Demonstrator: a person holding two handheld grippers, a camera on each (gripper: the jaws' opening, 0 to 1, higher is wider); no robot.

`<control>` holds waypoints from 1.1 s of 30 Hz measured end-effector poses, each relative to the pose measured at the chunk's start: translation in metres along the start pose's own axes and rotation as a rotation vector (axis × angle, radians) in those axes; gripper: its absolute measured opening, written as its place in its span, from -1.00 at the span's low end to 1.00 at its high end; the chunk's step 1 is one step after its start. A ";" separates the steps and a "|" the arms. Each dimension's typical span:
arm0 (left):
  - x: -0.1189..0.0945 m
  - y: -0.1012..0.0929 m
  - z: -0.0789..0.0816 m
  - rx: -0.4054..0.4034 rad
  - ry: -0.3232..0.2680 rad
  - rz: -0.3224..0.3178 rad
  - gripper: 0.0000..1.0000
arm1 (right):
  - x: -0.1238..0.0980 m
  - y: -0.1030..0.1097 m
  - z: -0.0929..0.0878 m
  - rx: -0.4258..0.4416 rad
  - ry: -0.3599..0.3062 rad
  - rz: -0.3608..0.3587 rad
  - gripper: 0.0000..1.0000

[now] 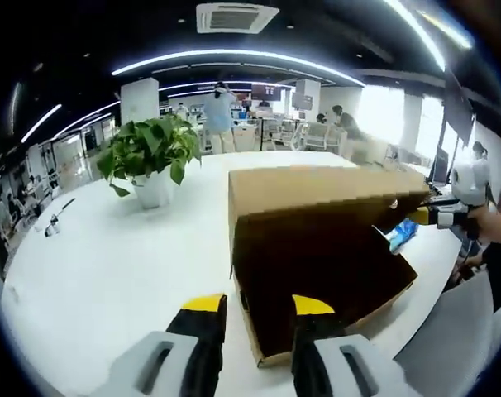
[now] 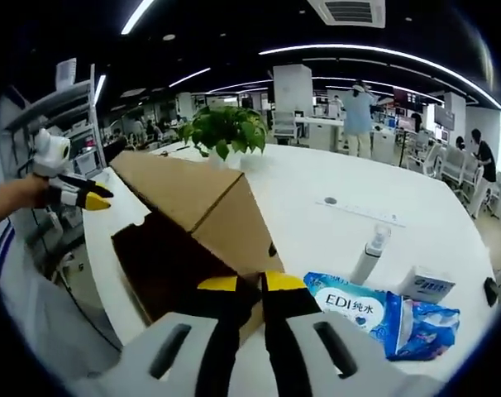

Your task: Operate the shoe box by opening the lid, removing the specified soft item, and placing it in the target area until the item is outside and the box remains undamaged.

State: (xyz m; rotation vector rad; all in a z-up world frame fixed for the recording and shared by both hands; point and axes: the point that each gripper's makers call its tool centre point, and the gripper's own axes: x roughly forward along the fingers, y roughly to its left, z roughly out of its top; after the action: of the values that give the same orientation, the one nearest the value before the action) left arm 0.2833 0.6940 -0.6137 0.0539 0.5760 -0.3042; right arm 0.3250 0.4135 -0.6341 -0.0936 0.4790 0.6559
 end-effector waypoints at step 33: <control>0.005 -0.021 -0.050 0.124 0.127 -0.078 -0.30 | -0.011 0.052 -0.053 -0.245 0.077 0.169 -0.23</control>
State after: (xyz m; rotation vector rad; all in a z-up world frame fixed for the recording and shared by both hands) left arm 0.2550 0.6797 -0.6581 0.1716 0.6859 -0.4141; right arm 0.2649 0.4361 -0.6733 -0.3131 0.4828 0.8781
